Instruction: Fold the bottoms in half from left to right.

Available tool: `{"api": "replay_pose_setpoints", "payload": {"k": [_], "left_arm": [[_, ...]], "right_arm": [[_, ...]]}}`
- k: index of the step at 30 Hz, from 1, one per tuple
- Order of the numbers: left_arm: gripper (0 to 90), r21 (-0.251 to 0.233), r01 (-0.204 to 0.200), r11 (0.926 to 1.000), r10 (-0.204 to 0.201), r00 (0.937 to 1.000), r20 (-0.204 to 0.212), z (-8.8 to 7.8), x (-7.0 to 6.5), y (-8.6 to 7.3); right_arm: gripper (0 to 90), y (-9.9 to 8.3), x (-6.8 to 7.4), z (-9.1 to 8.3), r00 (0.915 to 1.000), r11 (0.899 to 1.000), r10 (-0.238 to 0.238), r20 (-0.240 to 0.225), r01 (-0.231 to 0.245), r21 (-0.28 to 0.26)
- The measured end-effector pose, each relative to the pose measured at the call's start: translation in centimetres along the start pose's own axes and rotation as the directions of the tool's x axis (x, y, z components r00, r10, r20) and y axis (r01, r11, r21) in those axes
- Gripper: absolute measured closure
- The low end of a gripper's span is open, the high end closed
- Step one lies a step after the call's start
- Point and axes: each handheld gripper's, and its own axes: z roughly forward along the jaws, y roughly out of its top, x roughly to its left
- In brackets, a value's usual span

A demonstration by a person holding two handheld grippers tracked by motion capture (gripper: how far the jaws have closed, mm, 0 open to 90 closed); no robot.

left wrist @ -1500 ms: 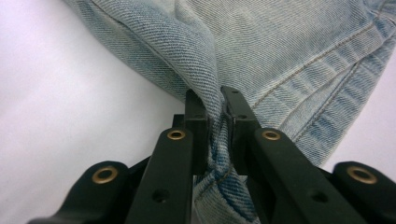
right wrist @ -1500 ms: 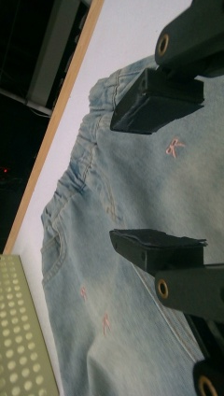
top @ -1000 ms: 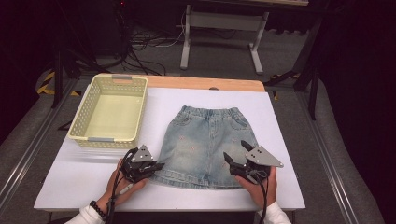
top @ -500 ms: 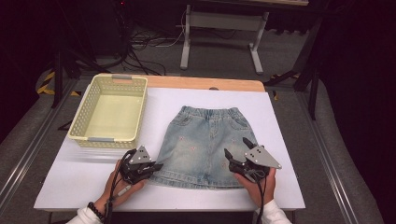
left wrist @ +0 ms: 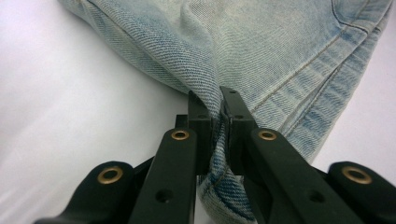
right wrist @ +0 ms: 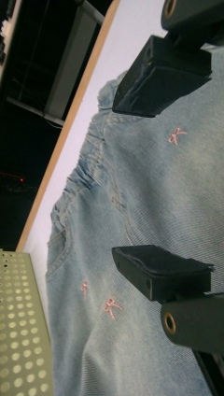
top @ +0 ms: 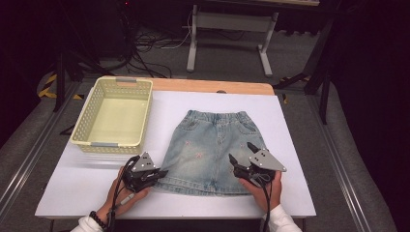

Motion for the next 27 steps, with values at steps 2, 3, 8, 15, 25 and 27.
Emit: {"api": "replay_pose_setpoints", "payload": {"k": [2, 3, 8, 15, 25, 27], "left_arm": [[85.0, -0.003, -0.002, 1.0, 0.002, 1.0, -0.001, -0.1, 0.0, 0.1], [84.9, -0.004, -0.006, 1.0, 0.006, 1.0, -0.004, -0.2, 0.0, 0.1], [85.0, -0.011, -0.012, 0.9999, 0.011, 0.9997, -0.022, -0.8, 0.0, 0.0], [85.2, -0.025, -0.03, 0.9992, 0.029, 0.9991, -0.031, -2.0, -0.6, -0.3], [85.2, -0.045, -0.015, 0.9989, 0.014, 0.9999, -0.01, -2.4, -1.0, -0.6], [85.2, -0.055, -0.013, 0.9984, 0.013, 0.9999, 0.0, -2.3, -1.2, -0.4]], "right_arm": [[25.8, -0.1, 0.1, 0.1, 1.0, 1.0, -0.006, -0.003, 0.006, 0.007], [25.8, -0.1, 0.1, 0.1, 1.0, 1.0, -0.008, -0.003, 0.008, 0.007], [25.9, -0.2, 0.0, 0.0, 1.0, 1.0, -0.005, 0.002, 0.005, 0.013], [26.0, -0.2, 0.2, 0.2, 1.0, 1.0, -0.004, -0.001, 0.004, 0.029], [26.2, 0.4, 0.7, 1.0, 0.998, 0.998, 0.045, -0.044, -0.043, 0.053], [26.2, 1.0, 1.2, 1.7, 0.9964, 0.997, 0.042, -0.073, -0.037, 0.068]]}}
